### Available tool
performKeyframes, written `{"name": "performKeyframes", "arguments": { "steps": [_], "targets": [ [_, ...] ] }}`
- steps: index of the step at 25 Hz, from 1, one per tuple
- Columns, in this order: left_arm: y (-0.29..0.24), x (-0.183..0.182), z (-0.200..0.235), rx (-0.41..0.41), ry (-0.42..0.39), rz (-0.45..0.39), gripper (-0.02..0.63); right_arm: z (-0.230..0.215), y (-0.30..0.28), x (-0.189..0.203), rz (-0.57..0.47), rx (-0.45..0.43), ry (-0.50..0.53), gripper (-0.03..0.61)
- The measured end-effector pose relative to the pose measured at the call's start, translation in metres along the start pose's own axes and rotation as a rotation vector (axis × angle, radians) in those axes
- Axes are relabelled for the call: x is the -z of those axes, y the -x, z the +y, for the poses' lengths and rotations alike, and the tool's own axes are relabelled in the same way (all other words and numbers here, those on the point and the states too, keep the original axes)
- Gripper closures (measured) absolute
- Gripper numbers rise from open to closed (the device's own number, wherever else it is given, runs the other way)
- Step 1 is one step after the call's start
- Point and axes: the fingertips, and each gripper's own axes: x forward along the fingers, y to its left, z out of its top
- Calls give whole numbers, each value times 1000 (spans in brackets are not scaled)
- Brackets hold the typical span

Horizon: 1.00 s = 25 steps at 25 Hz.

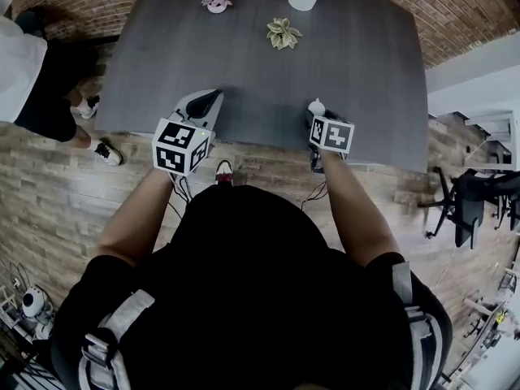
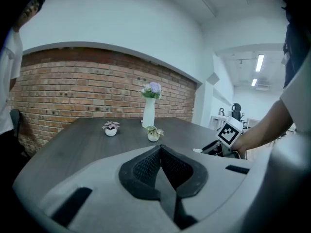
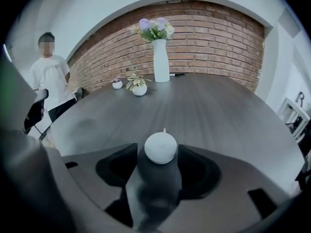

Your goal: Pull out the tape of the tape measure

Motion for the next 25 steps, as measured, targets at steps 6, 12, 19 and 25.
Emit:
{"name": "performKeyframes", "arguments": {
  "steps": [6,12,19,25],
  "targets": [
    [-28,-3,12,141,5,7,604,-2,-9,-1,34,77,-20,324],
    [-53,1,10,224,-48,48,604,27,0,-29,-54,-123,224,368],
    [-65,-62,-57,513,-252,-64,527,125,96,-100,-338,-625,837,368],
    [-69,-95,-113,639,-444,-98,485,120,136,-123,-417,-684,1011,368]
  ]
}}
